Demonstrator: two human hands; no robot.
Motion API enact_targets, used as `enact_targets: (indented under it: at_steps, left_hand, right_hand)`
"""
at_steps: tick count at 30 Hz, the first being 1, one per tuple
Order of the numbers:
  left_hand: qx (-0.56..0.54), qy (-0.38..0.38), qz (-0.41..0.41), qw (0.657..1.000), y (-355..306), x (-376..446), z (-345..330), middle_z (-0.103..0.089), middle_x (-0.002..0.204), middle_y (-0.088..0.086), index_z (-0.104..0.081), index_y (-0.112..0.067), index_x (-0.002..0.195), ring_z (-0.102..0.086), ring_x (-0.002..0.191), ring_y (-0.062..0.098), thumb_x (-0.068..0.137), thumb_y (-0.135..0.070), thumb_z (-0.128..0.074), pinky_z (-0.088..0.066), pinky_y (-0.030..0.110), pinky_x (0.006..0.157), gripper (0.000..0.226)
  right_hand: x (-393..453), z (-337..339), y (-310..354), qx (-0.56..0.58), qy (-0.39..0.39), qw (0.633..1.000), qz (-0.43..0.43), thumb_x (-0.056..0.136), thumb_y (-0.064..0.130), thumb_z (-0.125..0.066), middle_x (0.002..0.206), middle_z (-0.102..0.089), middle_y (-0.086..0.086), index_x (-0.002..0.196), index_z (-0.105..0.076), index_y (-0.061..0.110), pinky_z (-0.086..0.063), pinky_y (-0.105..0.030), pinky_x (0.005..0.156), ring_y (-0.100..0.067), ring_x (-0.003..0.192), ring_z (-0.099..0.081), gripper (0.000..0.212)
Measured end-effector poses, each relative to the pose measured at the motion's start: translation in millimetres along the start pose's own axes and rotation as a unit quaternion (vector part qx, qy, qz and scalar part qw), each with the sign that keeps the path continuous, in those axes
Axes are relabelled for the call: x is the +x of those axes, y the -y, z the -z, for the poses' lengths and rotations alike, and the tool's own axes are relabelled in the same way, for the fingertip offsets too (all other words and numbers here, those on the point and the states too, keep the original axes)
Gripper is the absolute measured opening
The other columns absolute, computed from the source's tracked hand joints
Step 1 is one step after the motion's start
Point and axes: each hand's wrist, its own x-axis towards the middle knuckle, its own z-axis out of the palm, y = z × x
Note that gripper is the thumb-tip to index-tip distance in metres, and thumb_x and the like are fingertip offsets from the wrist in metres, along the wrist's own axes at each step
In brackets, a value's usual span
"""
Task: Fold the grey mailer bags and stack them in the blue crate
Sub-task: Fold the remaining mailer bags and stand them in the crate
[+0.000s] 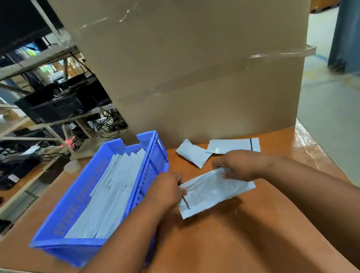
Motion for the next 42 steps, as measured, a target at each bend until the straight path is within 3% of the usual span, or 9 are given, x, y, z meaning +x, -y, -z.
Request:
enact_targets:
  at_steps: [9,16,23,25,27,29,34,38,42]
  left_hand:
    - [-0.056,-0.166,0.124,0.977,73.7,-38.6,127.2,-0.063,0.068,-0.008,-0.065,-0.02,0.078,-0.059,0.064,0.012,0.082,-0.025,-0.085,-0.045,0.028,0.057,0.022]
    - [-0.024,-0.144,0.221,0.964,150.6,-87.6,160.2,-0.049,0.055,-0.006,-0.055,-0.011,0.073,-0.045,0.047,0.014,0.079,-0.026,-0.085,-0.026,0.024,0.04,0.034]
    - [-0.092,0.002,0.286,0.954,199.9,-90.4,126.6,-0.045,0.071,0.001,-0.054,-0.018,0.079,-0.041,0.059,0.017,0.074,-0.028,-0.091,-0.033,0.027,0.048,0.038]
    - [-0.136,0.08,0.293,0.943,203.7,-85.7,114.2,-0.053,0.079,0.002,-0.068,-0.01,0.108,-0.055,0.061,0.02,0.074,-0.029,-0.094,-0.047,0.024,0.051,0.047]
    - [-0.128,0.169,0.284,0.935,206.5,-81.4,100.7,-0.068,0.105,0.005,-0.063,-0.012,0.136,-0.072,0.085,0.03,0.072,-0.043,-0.095,-0.06,0.032,0.075,0.078]
    - [-0.05,0.23,0.251,0.939,209.1,-75.5,88.8,-0.068,0.117,0.002,-0.066,-0.015,0.134,-0.067,0.102,0.029,0.074,-0.053,-0.091,-0.057,0.036,0.095,0.075]
    - [0.083,0.363,0.183,0.91,210.2,-49.5,49.5,-0.069,0.086,0.006,-0.079,-0.009,0.103,-0.061,0.077,0.029,0.084,-0.045,-0.086,-0.06,0.041,0.088,0.041]
    - [0.142,0.392,0.149,0.897,213.5,-37.7,30.4,-0.062,0.096,0.011,-0.076,-0.005,0.117,-0.054,0.088,0.03,0.097,-0.027,-0.076,-0.049,0.039,0.085,0.03]
    - [0.192,0.424,0.202,0.862,224.9,-24.0,19.8,-0.065,0.104,0.006,-0.072,-0.014,0.101,-0.064,0.097,0.031,0.094,-0.034,-0.078,-0.054,0.043,0.094,0.022]
  right_hand:
    - [109.6,130.0,109.3,-0.113,-0.119,0.977,0.135,0.1,0.029,-0.066,0.118,-0.072,-0.001,0.127,-0.067,0.028,-0.052,-0.04,0.085,-0.03,0.108,-0.066,0.027]
    - [187.5,146.8,243.5,-0.199,-0.074,0.952,0.222,0.104,0.02,-0.057,0.12,-0.067,-0.003,0.135,-0.063,0.028,-0.043,-0.032,0.081,-0.032,0.113,-0.063,0.033]
    - [252.4,91.2,299.0,-0.205,0.075,0.952,0.216,0.102,0.022,-0.063,0.148,-0.057,0.004,0.149,-0.057,0.031,-0.039,-0.027,0.094,-0.024,0.13,-0.056,0.048]
    - [266.3,74.7,304.1,-0.232,0.13,0.943,0.2,0.101,0.023,-0.065,0.146,-0.058,0.0,0.148,-0.057,0.027,-0.045,-0.031,0.096,-0.027,0.126,-0.058,0.048]
    - [275.1,54.7,306.0,-0.259,0.178,0.93,0.19,0.1,0.024,-0.068,0.14,-0.061,-0.003,0.146,-0.059,0.023,-0.047,-0.034,0.093,-0.026,0.115,-0.06,0.047]
    - [285.1,29.9,304.4,-0.257,0.222,0.923,0.181,0.097,0.024,-0.073,0.131,-0.064,-0.004,0.143,-0.06,0.022,-0.05,-0.035,0.096,-0.021,0.104,-0.057,0.048]
    - [283.2,-17.8,312.6,-0.302,0.282,0.895,0.169,0.096,0.021,-0.076,0.09,-0.062,0.005,0.136,-0.066,0.016,-0.041,-0.028,0.079,-0.018,0.077,-0.056,0.042]
    - [286.9,-45.7,320.1,-0.355,0.255,0.88,0.188,0.092,0.024,-0.082,0.135,-0.067,-0.007,0.139,-0.066,0.017,-0.041,-0.03,0.083,-0.03,0.113,-0.066,0.05]
    - [298.9,-49.0,317.1,-0.362,0.196,0.892,0.189,0.087,0.024,-0.082,0.127,-0.069,-0.002,0.129,-0.072,0.03,-0.044,-0.034,0.077,-0.03,0.11,-0.069,0.044]
